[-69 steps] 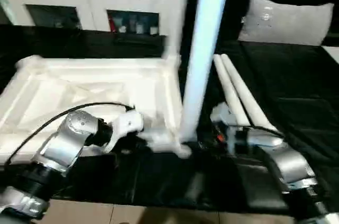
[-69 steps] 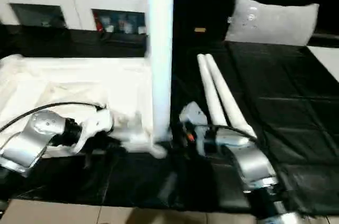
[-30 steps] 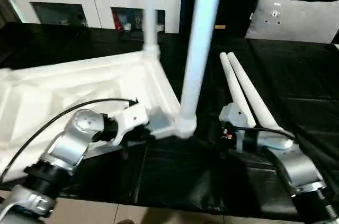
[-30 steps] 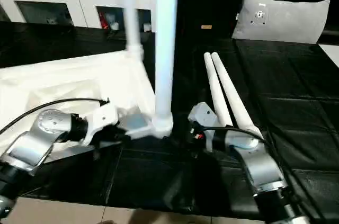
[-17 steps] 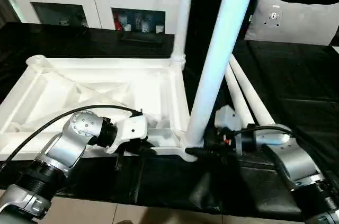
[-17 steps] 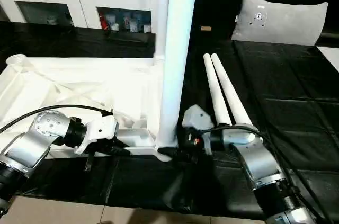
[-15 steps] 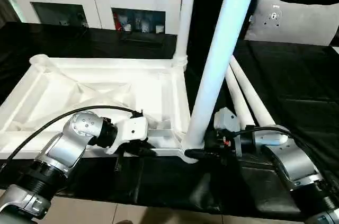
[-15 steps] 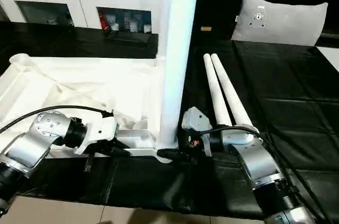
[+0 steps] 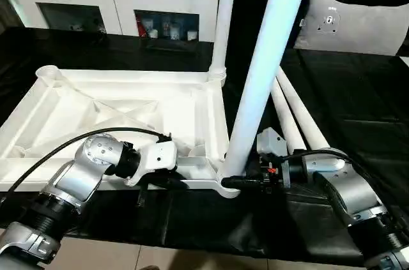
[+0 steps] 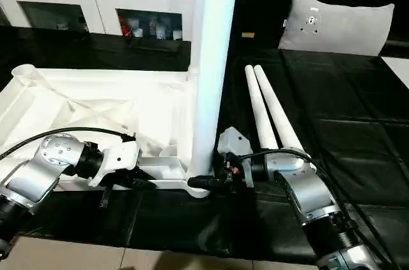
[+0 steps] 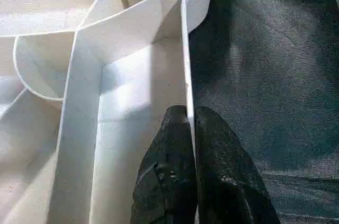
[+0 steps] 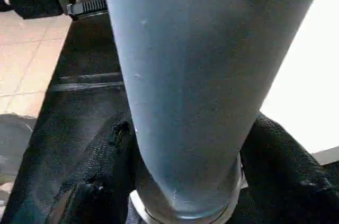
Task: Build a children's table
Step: Rotate leg to tighten
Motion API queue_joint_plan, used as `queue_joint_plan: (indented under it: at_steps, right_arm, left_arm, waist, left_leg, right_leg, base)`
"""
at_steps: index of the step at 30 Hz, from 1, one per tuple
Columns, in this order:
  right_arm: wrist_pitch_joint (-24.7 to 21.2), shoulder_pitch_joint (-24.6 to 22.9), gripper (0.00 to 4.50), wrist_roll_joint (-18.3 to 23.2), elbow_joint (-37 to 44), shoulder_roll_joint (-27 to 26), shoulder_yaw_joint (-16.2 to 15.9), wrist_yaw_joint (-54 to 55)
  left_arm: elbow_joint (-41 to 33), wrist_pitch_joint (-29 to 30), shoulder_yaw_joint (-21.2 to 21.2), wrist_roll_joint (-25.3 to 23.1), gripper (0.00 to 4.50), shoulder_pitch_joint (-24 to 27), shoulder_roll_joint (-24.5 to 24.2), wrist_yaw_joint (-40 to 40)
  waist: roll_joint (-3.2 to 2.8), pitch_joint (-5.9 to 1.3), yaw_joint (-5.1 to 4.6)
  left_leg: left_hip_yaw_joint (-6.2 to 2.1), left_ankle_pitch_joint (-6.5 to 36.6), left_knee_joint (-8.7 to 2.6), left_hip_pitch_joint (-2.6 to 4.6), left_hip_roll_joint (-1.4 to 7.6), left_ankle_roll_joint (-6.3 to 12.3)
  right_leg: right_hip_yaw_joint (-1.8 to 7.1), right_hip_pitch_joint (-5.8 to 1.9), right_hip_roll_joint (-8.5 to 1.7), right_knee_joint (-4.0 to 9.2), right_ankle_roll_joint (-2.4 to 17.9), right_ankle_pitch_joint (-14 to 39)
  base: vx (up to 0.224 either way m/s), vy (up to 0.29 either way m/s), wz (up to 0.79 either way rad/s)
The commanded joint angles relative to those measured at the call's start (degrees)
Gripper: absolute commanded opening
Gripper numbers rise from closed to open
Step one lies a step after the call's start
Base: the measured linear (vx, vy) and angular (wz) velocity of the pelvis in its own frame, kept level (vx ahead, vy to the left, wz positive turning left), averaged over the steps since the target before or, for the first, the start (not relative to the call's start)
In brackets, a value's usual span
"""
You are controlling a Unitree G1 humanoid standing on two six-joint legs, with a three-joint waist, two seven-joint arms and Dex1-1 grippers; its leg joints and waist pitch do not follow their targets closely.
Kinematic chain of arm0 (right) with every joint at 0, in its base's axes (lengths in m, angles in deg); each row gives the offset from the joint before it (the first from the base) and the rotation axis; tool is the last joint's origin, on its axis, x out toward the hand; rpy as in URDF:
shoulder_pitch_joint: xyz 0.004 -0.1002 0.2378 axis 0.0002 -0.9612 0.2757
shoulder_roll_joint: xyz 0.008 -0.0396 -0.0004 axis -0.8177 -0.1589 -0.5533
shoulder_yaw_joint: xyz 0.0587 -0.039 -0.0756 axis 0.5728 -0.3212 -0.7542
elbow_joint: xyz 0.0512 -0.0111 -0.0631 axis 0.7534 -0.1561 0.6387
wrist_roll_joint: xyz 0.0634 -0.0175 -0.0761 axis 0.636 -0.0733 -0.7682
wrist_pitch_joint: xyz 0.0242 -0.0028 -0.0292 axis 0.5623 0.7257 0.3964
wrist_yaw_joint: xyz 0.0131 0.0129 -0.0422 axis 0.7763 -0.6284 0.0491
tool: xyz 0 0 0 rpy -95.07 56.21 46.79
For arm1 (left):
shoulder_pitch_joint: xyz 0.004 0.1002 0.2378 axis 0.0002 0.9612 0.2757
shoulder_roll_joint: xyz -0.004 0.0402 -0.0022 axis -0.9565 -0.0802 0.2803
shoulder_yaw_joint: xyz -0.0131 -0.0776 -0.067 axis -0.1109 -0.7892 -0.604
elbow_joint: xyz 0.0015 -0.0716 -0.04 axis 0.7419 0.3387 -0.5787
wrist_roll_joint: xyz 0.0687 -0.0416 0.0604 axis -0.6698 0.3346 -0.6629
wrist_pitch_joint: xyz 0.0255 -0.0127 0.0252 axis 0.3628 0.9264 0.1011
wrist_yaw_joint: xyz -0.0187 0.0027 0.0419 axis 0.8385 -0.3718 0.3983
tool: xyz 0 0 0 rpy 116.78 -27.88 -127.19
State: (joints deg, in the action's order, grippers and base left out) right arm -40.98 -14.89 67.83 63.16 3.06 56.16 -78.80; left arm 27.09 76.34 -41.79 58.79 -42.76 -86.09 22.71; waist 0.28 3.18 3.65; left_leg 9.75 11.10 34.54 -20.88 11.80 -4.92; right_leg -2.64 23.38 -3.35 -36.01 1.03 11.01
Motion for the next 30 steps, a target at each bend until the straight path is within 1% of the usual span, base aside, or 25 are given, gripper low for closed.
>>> queue_joint_plan:
  at_steps: [1,3,4,7,8,9,10,11,12,13,14,15,16,18,19,21,22,23,24,25,26,27,28,29,30]
  right_arm:
    - [-1.3,-0.2,2.52,0.7,-0.3,-0.5,-0.5,-0.4]
    - [-1.7,-0.5,2.52,0.9,-0.1,-0.8,-0.6,-0.1]
    - [-2.6,-1.2,2.51,1.3,0.4,-1.3,-0.8,0.2]
    - [-3.8,-2.4,2.51,1.9,1.4,-2.5,-0.7,1.7]
    - [-4.5,-2.8,2.51,2.3,1.9,-3.0,-0.6,2.2]
    - [-5.2,-3.1,2.5,2.1,2.1,-3.7,-0.5,3.7]
    - [-5.3,-3.2,2.5,2.0,2.2,-3.9,-0.5,4.1]
    - [-5.8,-3.5,2.48,1.4,2.0,-5.3,-0.3,6.8]
    - [-6.6,-3.5,2.48,0.0,1.1,-7.4,0.2,11.4]
    - [-6.6,-3.5,2.47,-0.2,1.0,-7.6,0.3,11.9]
    - [-7.2,-3.3,2.42,-1.2,-0.1,-9.7,0.9,15.9]
    - [-7.5,-3.0,2.42,-1.6,-0.8,-11.0,1.4,18.2]
    - [-8.7,-2.3,2.4,-1.6,-2.1,-13.4,2.3,22.0]
    - [-10.5,-1.5,2.38,-1.5,-3.3,-16.1,3.4,26.0]
    - [-10.9,-1.2,2.38,-1.4,-3.6,-16.7,3.7,26.8]
    - [-13.1,0.8,2.38,-0.9,-6.0,-20.8,5.2,32.5]
    - [-13.9,1.8,2.38,-1.0,-7.4,-22.4,6.0,35.4]
    - [-14.3,3.3,2.38,-2.2,-9.6,-24.2,6.7,39.6]
    - [-14.5,4.4,2.38,-3.1,-11.1,-25.4,7.1,42.3]
    - [-14.6,5.0,2.38,-3.8,-12.1,-26.1,7.3,44.2]
    - [-13.8,5.3,2.38,-3.6,-12.8,-26.6,7.6,44.2]
    - [-12.9,5.3,2.94,-3.7,-13.0,-27.1,8.0,44.5]
    - [-12.2,5.2,2.94,-3.6,-13.1,-27.6,8.6,45.2]
    - [-11.8,5.1,3.08,-3.5,-12.9,-27.9,9.3,45.7]
    - [-11.2,4.6,3.16,-3.7,-12.3,-27.8,9.9,46.1]
  left_arm:
    - [-0.3,-0.9,0.5,0.0,0.0,-0.6,-0.3,1.1]
    - [-0.5,-0.3,0.3,0.3,0.0,-0.4,-0.2,0.9]
    - [-0.8,0.8,0.0,0.5,0.0,-0.1,0.0,0.3]
    - [-1.9,3.8,-1.0,0.7,0.0,0.6,0.8,-2.1]
    - [-2.5,5.0,-1.5,1.0,0.0,0.7,1.2,-3.1]
    - [-3.1,7.1,-2.3,1.3,0.0,0.9,2.1,-5.0]
    - [-3.3,7.6,-2.6,1.3,0.0,0.9,2.3,-5.5]
    - [-4.4,10.5,-3.6,1.4,0.0,1.1,3.7,-8.5]
    - [-6.0,14.0,-5.0,1.2,0.0,1.3,5.5,-12.6]
    - [-6.1,14.4,-5.1,1.2,0.0,1.3,5.7,-13.0]
    - [-7.4,17.4,-6.2,1.2,0.0,1.5,7.5,-16.4]
    - [-8.2,19.3,-6.9,1.3,0.0,1.5,8.7,-18.4]
    - [-9.3,22.3,-8.2,1.1,0.0,1.3,11.4,-22.3]
    - [-10.3,25.4,-9.5,0.9,0.0,0.9,14.5,-26.6]
    - [-10.4,25.8,-9.7,0.8,0.0,0.7,15.2,-27.5]
    - [-9.7,27.4,-10.7,-0.6,0.0,-1.0,19.4,-33.5]
    - [-9.2,27.6,-10.8,-1.1,0.0,-1.8,20.8,-35.4]
    - [-8.5,28.0,-11.0,-2.1,0.0,-3.0,23.0,-38.3]
    - [-8.1,28.3,-11.1,-2.7,0.0,-3.8,24.4,-40.1]
    - [-8.1,28.8,-11.0,-3.1,0.0,-4.3,25.2,-41.1]
    - [-8.0,29.3,-10.8,-3.2,0.0,-4.7,25.8,-41.5]
    - [-8.1,30.0,-10.4,-3.6,0.0,-5.0,26.2,-42.0]
    - [-8.0,30.1,-9.8,-4.2,0.0,-5.3,26.1,-42.1]
    - [-7.7,30.1,-9.3,-4.7,0.0,-5.6,25.9,-42.2]
    - [-7.3,29.6,-9.0,-4.9,0.0,-5.8,25.4,-41.8]
  waist:
    - [0.09,-3.82,-0.02]
    - [0.14,-3.84,-0.05]
    - [0.0,-3.83,-0.06]
    - [0.07,-3.72,-0.15]
    - [-0.03,-3.59,-0.11]
    - [0.02,-3.52,-0.23]
    - [-0.08,-3.31,-0.2]
    - [0.01,-3.15,-0.36]
    - [-0.08,-3.05,-0.57]
    - [0.01,-2.94,-0.64]
    - [0.04,-3.08,-0.71]
    - [0.05,-3.08,-0.83]
    - [0.11,-3.03,-1.15]
    - [0.4,-3.25,-1.66]
    - [0.33,-3.21,-1.67]
    - [0.33,-3.26,-1.87]
    - [0.42,-3.27,-1.78]
    - [0.26,-3.48,-1.73]
    - [0.26,-3.61,-1.69]
    - [0.18,-3.7,-1.65]
    - [0.1,-3.76,-1.55]
    - [0.06,-3.94,-1.44]
    - [-0.01,-3.99,-1.36]
    - [-0.01,-4.25,-1.29]
    - [-0.16,-4.38,-1.26]
  left_leg:
    - [0.06,8.4,-3.81,0.39,1.08,2.03]
    - [0.06,8.4,-3.82,0.37,1.09,1.86]
    - [0.04,8.5,-3.83,0.37,1.07,1.82]
    - [0.02,9.5,-3.94,0.33,1.04,1.32]
    - [-0.01,10.5,-4.04,0.53,1.11,1.11]
    - [-0.02,11.1,-4.08,0.51,1.11,0.99]
    - [-0.05,12.3,-4.18,0.71,1.05,0.54]
    - [-0.15,13.9,-4.35,0.81,0.96,0.13]
    - [-0.12,14.9,-4.42,1.07,1.1,-0.7]
    - [-0.17,15.5,-4.42,1.07,0.91,-0.69]
    - [-0.34,15.9,-4.43,1.14,0.81,-0.92]
    - [-0.38,15.7,-4.47,1.07,0.8,-1.07]
    - [-0.44,15.8,-4.53,0.93,0.76,-1.13]
    - [-0.43,14.6,-4.3,0.83,0.58,-1.03]
    - [-0.43,14.3,-4.35,0.73,0.55,-0.74]
    - [-0.23,13.3,-4.19,0.71,0.51,-0.31]
    - [-0.26,13.3,-4.19,0.71,0.42,-0.22]
    - [-0.19,12.5,-4.05,0.8,0.39,-0.34]
    - [-0.19,11.1,-4.04,0.57,0.3,-0.47]
    - [-0.15,10.6,-4.0,0.59,0.33,-0.43]
    - [-0.12,9.8,-3.97,0.55,0.42,-0.32]
    - [-0.15,8.8,-3.96,0.35,0.45,0.0]
    - [-0.09,8.2,-3.93,0.36,0.47,0.22]
    - [-0.06,6.3,-3.77,0.3,0.45,0.7]
    - [-0.06,4.5,-3.73,0.13,0.45,1.41]
  right_leg:
    - [2.43,-3.13,-3.65,4.23,11.6,10.2]
    - [2.43,-3.17,-3.65,4.22,11.6,10.0]
    - [2.43,-3.16,-3.65,4.2,11.7,10.0]
    - [2.39,-3.18,-3.66,4.42,11.3,11.8]
    - [2.39,-3.02,-3.69,4.66,11.1,13.3]
    - [2.41,-3.04,-3.72,4.7,11.0,14.2]
    - [2.42,-2.94,-3.74,5.0,10.7,16.4]
    - [2.41,-2.94,-3.67,5.22,9.9,19.4]
    - [2.51,-2.64,-3.66,5.23,9.6,20.8]
    - [2.38,-2.54,-3.63,5.56,9.2,22.6]
    - [2.32,-2.66,-3.76,5.82,8.1,25.2]
    - [2.35,-2.65,-3.74,5.79,7.8,25.5]
    - [2.26,-2.59,-3.68,5.86,7.4,25.9]
    - [2.22,-2.66,-3.6,5.83,7.5,25.0]
    - [2.25,-2.65,-3.59,5.94,7.4,24.8]
    - [2.39,-2.49,-3.41,5.92,7.9,22.5]
    - [2.29,-2.53,-3.41,6.0,7.7,22.9]
    - [2.41,-2.49,-3.48,5.86,7.7,22.2]
    - [2.38,-2.74,-3.38,5.73,7.7,20.3]
    - [2.44,-2.7,-3.35,5.6,7.8,19.0]
    - [2.46,-2.74,-3.33,5.35,8.4,16.3]
    - [2.45,-3.04,-3.33,4.97,8.9,13.2]
    - [2.5,-3.03,-3.31,4.9,9.2,11.5]
    - [2.51,-3.24,-3.27,4.46,10.2,7.1]
    - [2.46,-3.44,-3.21,4.04,11.0,3.1]
  base:
    - [0.0,0.0,0.0]
    - [0.0,0.0,0.0]
    - [0.0,0.0,0.0]
    - [0.0,0.0,0.0]
    - [0.0,0.0,0.0]
    - [0.0,0.0,0.0]
    - [0.0,0.0,0.0]
    - [0.0,0.0,0.0]
    - [0.0,0.0,0.0]
    - [0.0,0.0,0.0]
    - [0.0,0.0,0.0]
    - [0.0,0.0,0.0]
    - [0.0,0.0,0.0]
    - [0.0,0.0,0.0]
    - [0.0,0.0,0.0]
    - [0.0,0.0,0.0]
    - [0.0,0.0,0.0]
    - [0.0,0.0,0.0]
    - [0.0,0.0,0.0]
    - [0.0,0.0,0.0]
    - [0.0,0.0,0.0]
    - [0.0,0.0,0.0]
    - [0.0,0.0,0.0]
    - [0.0,0.0,0.0]
    - [0.0,0.0,0.0]
